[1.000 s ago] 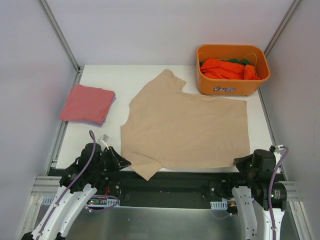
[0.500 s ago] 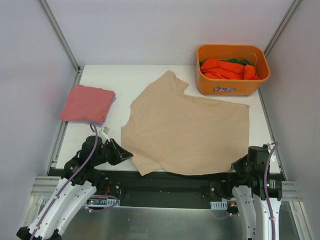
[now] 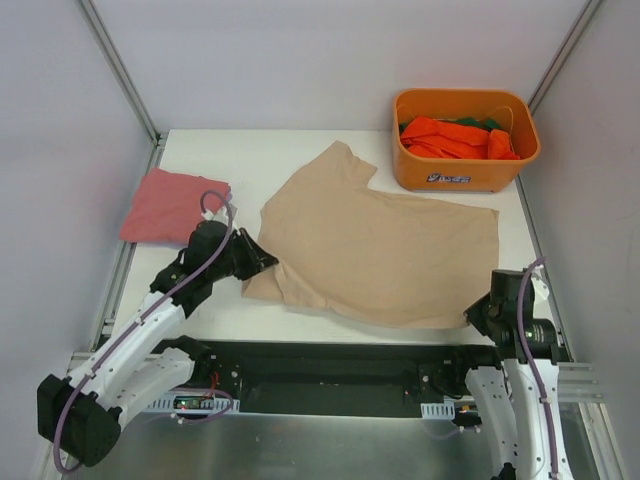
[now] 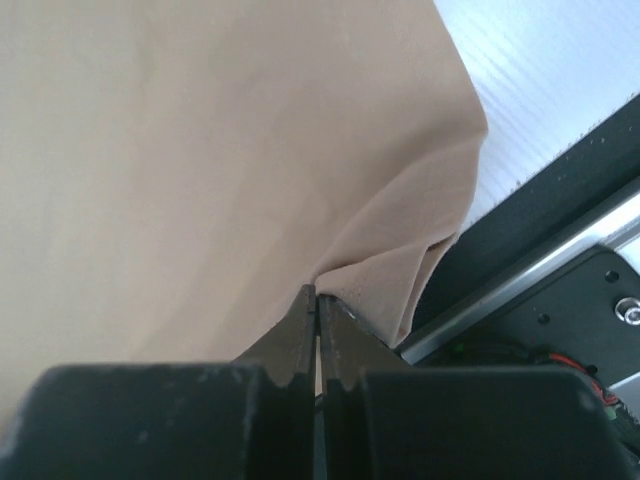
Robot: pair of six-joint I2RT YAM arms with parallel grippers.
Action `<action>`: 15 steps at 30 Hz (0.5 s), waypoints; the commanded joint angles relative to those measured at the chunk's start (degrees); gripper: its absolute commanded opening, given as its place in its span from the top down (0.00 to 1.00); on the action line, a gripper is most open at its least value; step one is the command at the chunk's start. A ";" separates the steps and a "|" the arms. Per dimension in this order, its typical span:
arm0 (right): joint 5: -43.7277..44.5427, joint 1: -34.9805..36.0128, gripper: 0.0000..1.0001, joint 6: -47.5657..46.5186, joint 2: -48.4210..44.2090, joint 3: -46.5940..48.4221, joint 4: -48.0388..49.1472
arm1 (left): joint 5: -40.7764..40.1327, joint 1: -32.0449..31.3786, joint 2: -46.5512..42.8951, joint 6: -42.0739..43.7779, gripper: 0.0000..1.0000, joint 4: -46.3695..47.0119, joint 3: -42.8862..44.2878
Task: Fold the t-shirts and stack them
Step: Fold the flattened tshirt in 1/3 of the way
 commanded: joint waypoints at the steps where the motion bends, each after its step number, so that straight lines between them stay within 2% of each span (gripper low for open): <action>1: 5.07 -0.18 0.99 -1.17 4.61 1.00 7.90 | -4.30 -0.37 6.28 5.43 1.00 7.90 5.88; 9: 7.98 -1.58 0.99 -2.23 11.90 -0.32 17.75 | -4.48 -0.28 20.25 11.40 1.00 13.26 13.08; 15: 5.70 -4.05 0.99 -1.61 16.65 -2.08 22.77 | -2.19 0.07 31.59 16.23 1.00 17.31 19.49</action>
